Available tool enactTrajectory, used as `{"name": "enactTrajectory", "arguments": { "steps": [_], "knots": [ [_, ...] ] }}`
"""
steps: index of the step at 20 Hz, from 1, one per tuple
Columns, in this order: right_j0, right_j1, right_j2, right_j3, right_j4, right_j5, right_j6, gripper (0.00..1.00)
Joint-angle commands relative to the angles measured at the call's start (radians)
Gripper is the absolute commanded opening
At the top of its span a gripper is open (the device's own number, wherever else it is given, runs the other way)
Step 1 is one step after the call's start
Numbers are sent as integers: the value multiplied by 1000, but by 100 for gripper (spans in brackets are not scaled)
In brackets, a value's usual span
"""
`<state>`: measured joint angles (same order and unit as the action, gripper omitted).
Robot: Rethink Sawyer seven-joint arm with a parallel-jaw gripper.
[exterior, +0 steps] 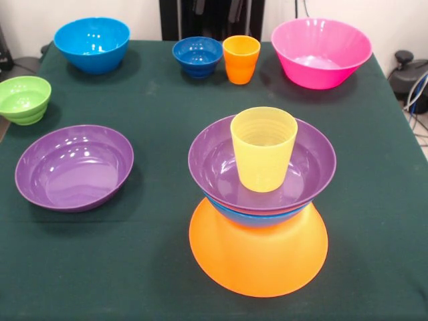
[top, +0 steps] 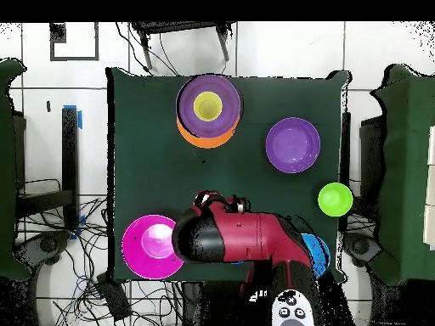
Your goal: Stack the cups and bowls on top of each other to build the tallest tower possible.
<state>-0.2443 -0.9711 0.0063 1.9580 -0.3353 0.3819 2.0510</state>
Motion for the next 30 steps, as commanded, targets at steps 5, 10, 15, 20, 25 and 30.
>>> {"name": "enactTrajectory", "arguments": {
  "steps": [5,10,15,20,25,30],
  "knots": [
    [30,93,70,46,-22,-47,59,100],
    [24,108,84,64,8,-73,86,100],
    [27,150,75,69,16,-155,128,100],
    [58,194,35,78,24,-250,177,100],
    [99,226,2,107,66,-300,221,100],
    [100,245,9,134,125,-300,241,100]
  ]
}}
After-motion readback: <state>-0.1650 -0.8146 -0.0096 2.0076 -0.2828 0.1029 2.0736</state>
